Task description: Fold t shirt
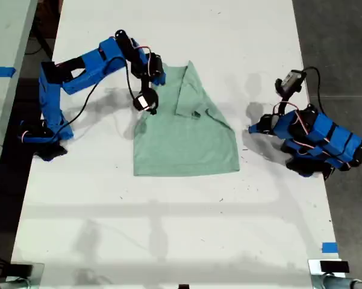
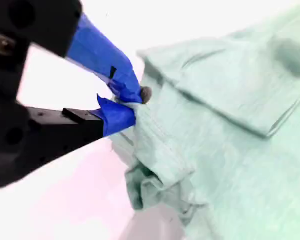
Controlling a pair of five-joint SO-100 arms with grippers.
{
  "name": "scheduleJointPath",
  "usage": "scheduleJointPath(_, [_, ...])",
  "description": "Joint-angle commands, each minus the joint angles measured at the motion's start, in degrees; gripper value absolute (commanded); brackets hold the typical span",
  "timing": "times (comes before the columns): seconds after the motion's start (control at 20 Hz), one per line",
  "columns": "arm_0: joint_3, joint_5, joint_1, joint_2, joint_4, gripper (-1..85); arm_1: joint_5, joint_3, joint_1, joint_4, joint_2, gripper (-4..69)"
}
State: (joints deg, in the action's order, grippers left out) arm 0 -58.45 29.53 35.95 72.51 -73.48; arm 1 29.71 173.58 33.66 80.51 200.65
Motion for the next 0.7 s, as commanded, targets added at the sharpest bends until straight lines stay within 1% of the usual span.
scheduleJointPath(0.0, [2.9, 0.5, -5.9, 1.9, 5.8, 24.1, 0.0, 1.7, -0.6, 0.3, 0.4, 1.1])
scheduleJointPath(0.1, [2.9, 0.4, -6.4, 2.8, 6.1, 25.2, 0.0, 1.7, -0.6, 0.3, 0.4, 1.1])
scheduleJointPath(0.2, [1.2, -0.6, -3.9, 10.8, 3.1, 21.9, 0.0, 1.7, -0.7, 0.3, 0.4, 1.1])
scheduleJointPath(0.25, [0.2, -1.1, -1.2, 17.2, 0.4, 18.1, 0.0, 1.7, -0.7, 0.3, 0.4, 1.1])
scheduleJointPath(0.3, [-1.4, -1.9, 1.8, 25.3, -1.8, 12.0, 0.0, 1.7, -0.7, 0.3, 0.4, 1.1])
scheduleJointPath(0.4, [-6.3, -2.4, 6.1, 42.8, -2.7, 0.1, 0.0, 1.7, -0.7, 0.3, 0.4, 1.1])
scheduleJointPath(0.45, [-9.3, -3.3, 6.8, 50.6, -3.4, -0.2, 0.0, 1.7, -0.7, 0.3, 0.4, 1.1])
scheduleJointPath(0.5, [-15.3, -5.2, 6.4, 59.1, -3.2, -0.2, 0.0, 1.7, -0.6, 0.3, 0.4, 1.1])
scheduleJointPath(0.65, [-43.5, -11.2, 1.0, 83.5, 5.7, -0.2, 0.2, 1.7, -0.4, 0.3, 0.4, 1.1])
